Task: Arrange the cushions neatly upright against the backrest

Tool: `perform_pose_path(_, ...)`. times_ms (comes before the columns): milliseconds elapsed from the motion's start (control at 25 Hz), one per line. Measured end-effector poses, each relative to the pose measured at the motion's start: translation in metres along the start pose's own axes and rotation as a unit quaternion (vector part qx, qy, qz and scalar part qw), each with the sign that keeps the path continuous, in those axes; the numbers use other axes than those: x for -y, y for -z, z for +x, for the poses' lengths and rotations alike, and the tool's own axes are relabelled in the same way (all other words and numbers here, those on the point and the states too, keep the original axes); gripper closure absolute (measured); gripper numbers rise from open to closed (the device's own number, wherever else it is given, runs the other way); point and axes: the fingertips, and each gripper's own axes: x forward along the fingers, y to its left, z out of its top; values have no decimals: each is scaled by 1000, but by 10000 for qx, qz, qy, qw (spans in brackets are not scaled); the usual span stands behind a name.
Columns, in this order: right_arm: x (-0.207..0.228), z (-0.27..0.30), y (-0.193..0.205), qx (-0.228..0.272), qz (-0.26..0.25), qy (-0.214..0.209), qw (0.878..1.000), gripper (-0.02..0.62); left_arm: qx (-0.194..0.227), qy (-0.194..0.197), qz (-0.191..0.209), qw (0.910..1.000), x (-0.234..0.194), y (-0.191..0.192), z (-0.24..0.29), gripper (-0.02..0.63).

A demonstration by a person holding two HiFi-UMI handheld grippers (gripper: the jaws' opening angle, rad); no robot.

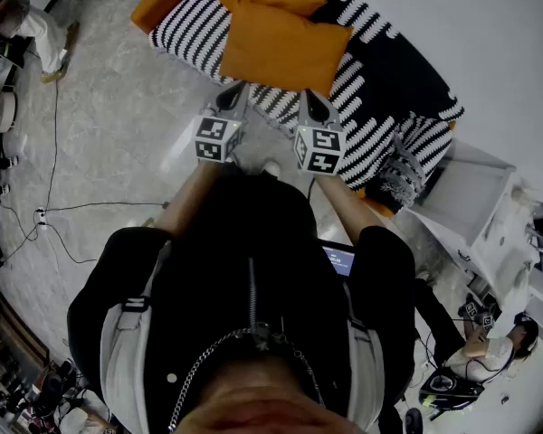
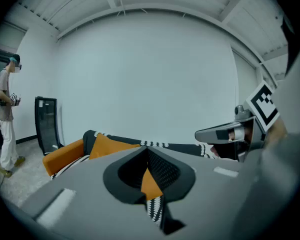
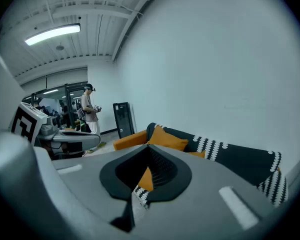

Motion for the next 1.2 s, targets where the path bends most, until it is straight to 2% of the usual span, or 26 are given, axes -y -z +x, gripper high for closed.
perform_pose_path(400, -3, -11, 5, 54, -112, -63, 9999, 594, -93, -16, -28, 10000, 10, 10, -5, 597)
perform_pose_path(680, 1, -15, 2, 226, 78, -118, 9996, 592, 11, -19, 31, 10000, 14, 4, -4, 597)
perform_pose_path(880, 4, -17, 0, 264, 14, -198, 9995, 592, 66, -100, 37, 9999, 16, 2, -2, 597)
perform_pose_path(1200, 14, -12, 4, 225, 121, -187, 9995, 592, -94, -138, -1, 9999, 13, 5, 5, 597)
